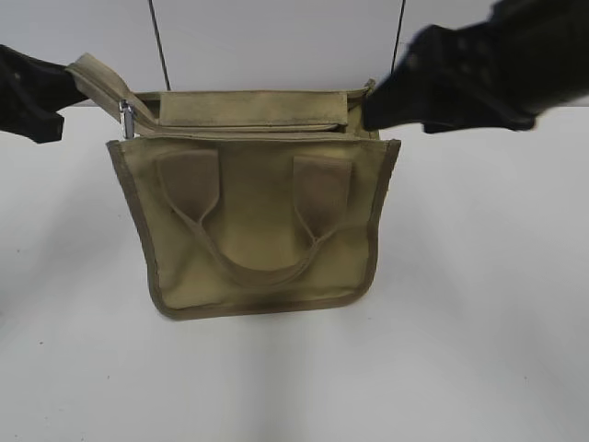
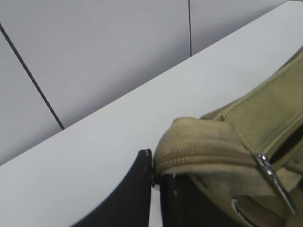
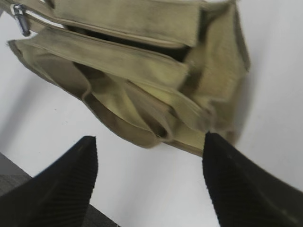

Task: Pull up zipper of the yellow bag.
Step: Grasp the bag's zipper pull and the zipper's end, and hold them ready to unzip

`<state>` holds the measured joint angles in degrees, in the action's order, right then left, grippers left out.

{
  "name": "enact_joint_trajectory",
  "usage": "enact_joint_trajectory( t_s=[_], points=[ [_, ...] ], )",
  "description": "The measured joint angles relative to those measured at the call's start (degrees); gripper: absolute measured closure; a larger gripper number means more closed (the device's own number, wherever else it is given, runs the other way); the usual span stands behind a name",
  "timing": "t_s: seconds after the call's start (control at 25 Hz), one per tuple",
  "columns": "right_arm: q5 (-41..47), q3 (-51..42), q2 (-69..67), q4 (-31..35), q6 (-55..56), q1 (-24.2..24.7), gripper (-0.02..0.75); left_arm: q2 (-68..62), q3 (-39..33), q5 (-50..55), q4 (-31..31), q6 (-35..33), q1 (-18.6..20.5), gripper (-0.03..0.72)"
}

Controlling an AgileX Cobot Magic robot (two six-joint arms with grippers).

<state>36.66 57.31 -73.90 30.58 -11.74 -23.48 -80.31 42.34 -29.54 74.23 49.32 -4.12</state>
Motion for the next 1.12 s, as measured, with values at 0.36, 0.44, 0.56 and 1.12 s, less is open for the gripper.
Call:
enact_joint_trajectory(
  t_s=[0.36, 0.44, 0.56, 1.12],
  points=[
    [3.32, 26.23, -21.97, -0.47, 6.85, -11.55, 0.398, -1.22, 2.16, 0.49, -0.18, 1.92, 0.00, 0.680],
    [5.20, 31.83, -25.90, -0.47, 7.46, -13.05, 0.423, -1.22, 2.21, 0.49, -0.22, 2.25, 0.00, 0.680],
    [7.53, 38.52, -31.42, -0.47, 7.84, -14.90, 0.467, -1.22, 2.21, 0.49, -0.22, 2.83, 0.00, 0.680],
    [10.10, 50.33, -44.09, 3.73, 9.41, -16.05, 0.497, -1.22, 2.21, -1.14, -0.22, 3.27, 0.00, 0.680]
  ],
)
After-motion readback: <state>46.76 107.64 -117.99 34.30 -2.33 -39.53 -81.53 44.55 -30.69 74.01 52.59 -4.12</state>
